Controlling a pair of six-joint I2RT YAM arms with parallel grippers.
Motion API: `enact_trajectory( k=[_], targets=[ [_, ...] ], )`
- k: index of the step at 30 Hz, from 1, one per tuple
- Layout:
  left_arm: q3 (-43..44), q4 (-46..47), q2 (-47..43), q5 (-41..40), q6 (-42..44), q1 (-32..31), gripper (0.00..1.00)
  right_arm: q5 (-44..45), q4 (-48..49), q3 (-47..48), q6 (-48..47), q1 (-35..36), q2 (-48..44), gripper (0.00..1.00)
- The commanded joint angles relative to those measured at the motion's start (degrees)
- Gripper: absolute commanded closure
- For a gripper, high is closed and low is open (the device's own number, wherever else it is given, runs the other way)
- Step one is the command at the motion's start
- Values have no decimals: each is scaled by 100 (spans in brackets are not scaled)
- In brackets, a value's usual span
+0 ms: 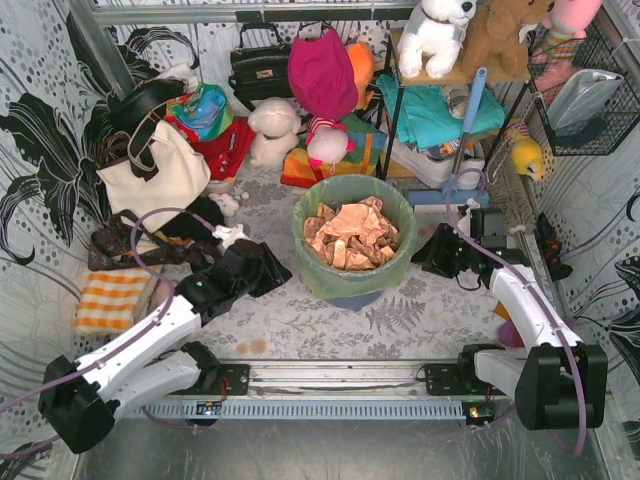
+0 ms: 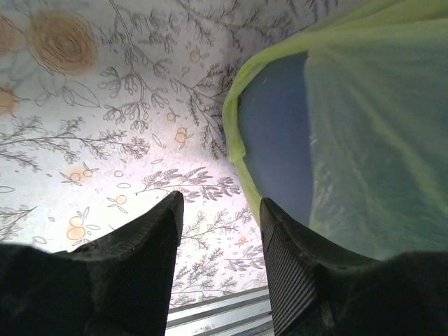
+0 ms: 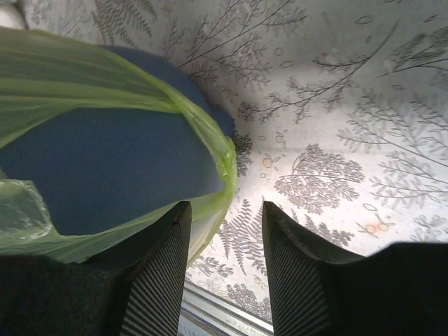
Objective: Tie the trash bag
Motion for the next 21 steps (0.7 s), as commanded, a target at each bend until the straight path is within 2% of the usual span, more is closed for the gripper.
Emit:
enact_trajectory(
  k=[1,11,21],
  targets=[
    [-326,1176,329,519,-235,47,44,-849,1124,-500,370,-13,57,56],
    [-903,2594,1171,1115,-259,69,44,-1013,2183,-1116,830,547,547,54],
    [-1051,3192,1767,1207,-233,76,46,-941,2278,-1084,774,750,893,55]
  ],
)
